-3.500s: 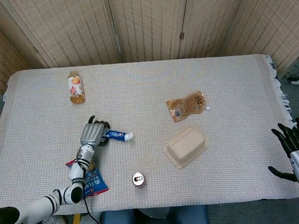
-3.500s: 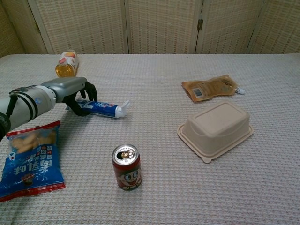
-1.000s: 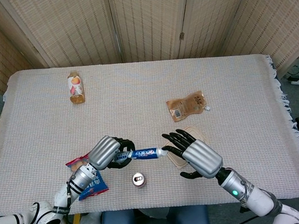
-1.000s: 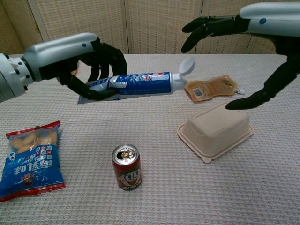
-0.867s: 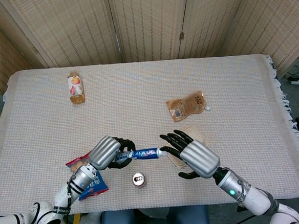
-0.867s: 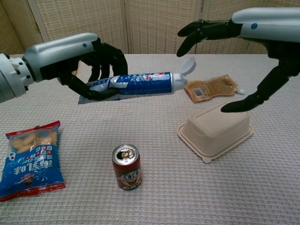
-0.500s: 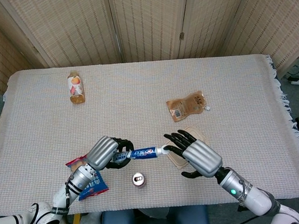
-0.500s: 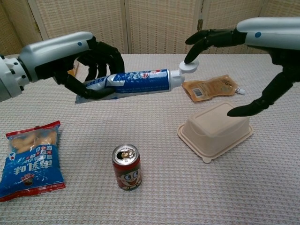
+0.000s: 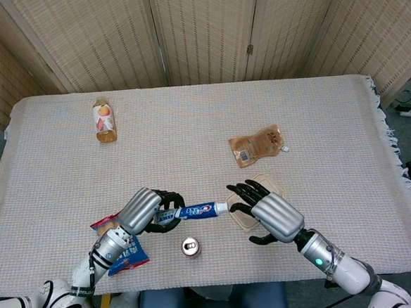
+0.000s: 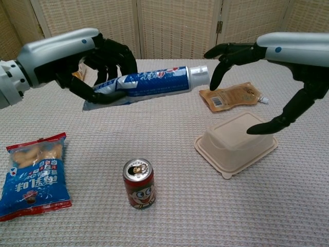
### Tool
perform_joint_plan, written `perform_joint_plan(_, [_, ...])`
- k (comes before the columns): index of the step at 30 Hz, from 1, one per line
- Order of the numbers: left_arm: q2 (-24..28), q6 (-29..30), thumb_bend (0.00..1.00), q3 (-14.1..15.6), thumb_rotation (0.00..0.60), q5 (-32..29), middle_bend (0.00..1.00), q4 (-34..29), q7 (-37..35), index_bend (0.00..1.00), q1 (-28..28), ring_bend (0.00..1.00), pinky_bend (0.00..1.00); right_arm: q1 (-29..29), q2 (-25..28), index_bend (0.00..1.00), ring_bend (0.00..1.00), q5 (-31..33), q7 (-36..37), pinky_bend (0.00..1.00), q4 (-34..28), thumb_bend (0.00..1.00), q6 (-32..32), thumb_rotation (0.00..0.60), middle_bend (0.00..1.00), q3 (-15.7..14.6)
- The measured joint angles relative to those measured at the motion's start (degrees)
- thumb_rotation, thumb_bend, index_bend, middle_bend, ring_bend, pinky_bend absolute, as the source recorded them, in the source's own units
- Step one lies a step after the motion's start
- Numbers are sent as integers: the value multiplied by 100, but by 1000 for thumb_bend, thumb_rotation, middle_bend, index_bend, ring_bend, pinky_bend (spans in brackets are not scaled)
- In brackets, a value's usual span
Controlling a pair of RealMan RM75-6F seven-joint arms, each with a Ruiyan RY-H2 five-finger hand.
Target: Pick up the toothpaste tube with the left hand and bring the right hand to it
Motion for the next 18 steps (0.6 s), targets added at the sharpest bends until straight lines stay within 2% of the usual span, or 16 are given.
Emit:
perform_joint_plan(6, [-44,182,799,4,600,78,781,87,-232,749,60,701,718,-92,107,203,21,-228,702,0,-44,247,242,600,55,-11])
perform_joint_plan(13, [-151,373,800,35,600,220,781,246,-451,749,110,700,711,-161,208,15,1,-691,2425,0,66,247,569,596,4,-47])
perform_joint_plan(16, [-215,442,800,26,600,255,781,267,-471,749,118,700,710,-138,185,0,0,-846,3231,0,171,246,652,546,0,-59])
perform_joint_plan(18, [-253,477,801,24,600,285,781,276,-489,749,119,700,710,-100,120,0,0,-909,3766,0,271,246,700,485,0,-53])
